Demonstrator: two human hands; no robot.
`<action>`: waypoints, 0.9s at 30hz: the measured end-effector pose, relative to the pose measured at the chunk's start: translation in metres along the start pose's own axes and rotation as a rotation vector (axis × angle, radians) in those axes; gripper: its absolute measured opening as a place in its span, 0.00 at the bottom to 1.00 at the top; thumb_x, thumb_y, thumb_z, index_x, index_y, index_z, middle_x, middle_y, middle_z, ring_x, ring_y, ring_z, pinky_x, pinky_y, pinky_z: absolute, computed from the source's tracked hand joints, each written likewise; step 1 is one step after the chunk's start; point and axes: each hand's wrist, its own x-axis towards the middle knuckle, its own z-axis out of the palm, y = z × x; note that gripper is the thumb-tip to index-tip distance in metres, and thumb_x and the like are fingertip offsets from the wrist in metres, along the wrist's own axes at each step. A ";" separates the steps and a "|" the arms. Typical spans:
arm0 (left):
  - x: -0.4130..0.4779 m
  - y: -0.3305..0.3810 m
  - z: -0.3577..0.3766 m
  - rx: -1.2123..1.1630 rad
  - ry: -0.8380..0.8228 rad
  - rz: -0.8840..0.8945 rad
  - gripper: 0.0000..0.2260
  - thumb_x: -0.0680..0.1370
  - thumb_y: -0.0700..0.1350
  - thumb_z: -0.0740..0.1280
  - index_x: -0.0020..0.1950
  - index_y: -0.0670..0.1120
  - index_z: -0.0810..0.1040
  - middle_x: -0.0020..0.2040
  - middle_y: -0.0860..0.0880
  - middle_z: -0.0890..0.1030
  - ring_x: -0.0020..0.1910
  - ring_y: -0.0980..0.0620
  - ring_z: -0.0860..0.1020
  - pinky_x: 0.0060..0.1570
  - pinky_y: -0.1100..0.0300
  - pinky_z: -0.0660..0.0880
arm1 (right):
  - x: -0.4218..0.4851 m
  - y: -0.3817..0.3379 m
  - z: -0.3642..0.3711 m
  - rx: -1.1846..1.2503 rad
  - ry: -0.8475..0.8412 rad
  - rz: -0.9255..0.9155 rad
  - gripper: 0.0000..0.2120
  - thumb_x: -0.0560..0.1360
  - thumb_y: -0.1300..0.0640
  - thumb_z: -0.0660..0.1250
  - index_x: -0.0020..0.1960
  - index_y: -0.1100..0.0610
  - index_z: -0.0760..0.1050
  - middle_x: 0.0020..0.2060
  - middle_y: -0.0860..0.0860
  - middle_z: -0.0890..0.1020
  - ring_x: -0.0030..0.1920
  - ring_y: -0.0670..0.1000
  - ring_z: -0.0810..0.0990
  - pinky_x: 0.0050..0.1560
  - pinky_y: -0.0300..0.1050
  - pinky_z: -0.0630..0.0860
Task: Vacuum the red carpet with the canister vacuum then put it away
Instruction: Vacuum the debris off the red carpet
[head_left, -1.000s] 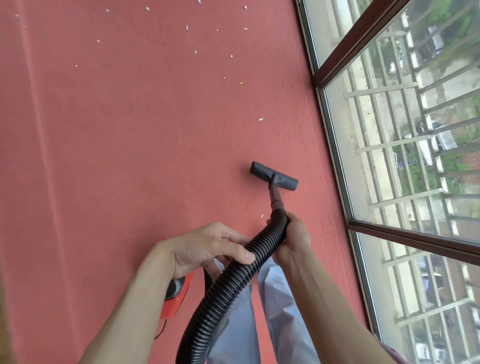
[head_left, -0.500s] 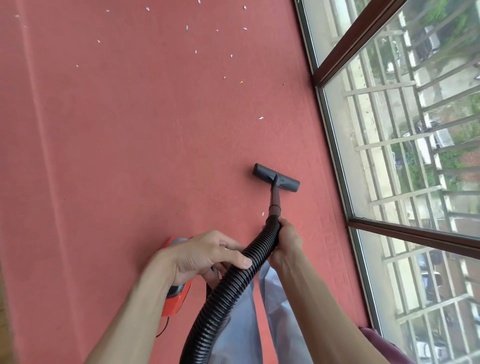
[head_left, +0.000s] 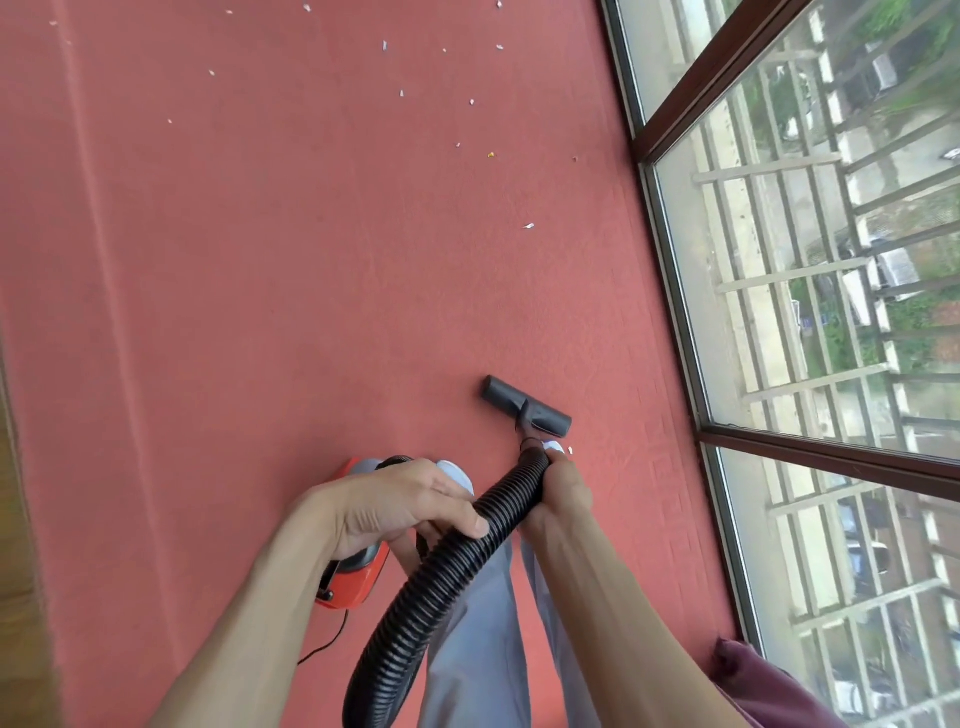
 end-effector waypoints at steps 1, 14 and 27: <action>-0.002 0.001 0.001 -0.002 0.029 0.011 0.20 0.72 0.47 0.71 0.54 0.32 0.79 0.43 0.42 0.81 0.43 0.44 0.78 0.33 0.59 0.79 | 0.000 -0.001 0.003 -0.025 -0.054 -0.002 0.08 0.77 0.57 0.64 0.55 0.58 0.74 0.43 0.55 0.77 0.34 0.52 0.74 0.35 0.46 0.74; -0.030 0.032 -0.004 -0.057 0.163 0.216 0.09 0.79 0.45 0.68 0.55 0.42 0.83 0.44 0.44 0.85 0.42 0.51 0.83 0.36 0.59 0.77 | -0.035 -0.052 0.046 -0.090 -0.042 -0.233 0.12 0.76 0.54 0.70 0.41 0.62 0.73 0.33 0.55 0.77 0.30 0.52 0.76 0.31 0.43 0.74; 0.054 0.072 -0.015 -0.255 0.366 0.254 0.15 0.75 0.54 0.70 0.51 0.44 0.84 0.39 0.46 0.83 0.38 0.47 0.80 0.41 0.52 0.75 | 0.052 -0.120 0.090 -0.288 -0.140 -0.208 0.25 0.72 0.50 0.72 0.62 0.66 0.76 0.43 0.60 0.81 0.34 0.55 0.79 0.32 0.44 0.77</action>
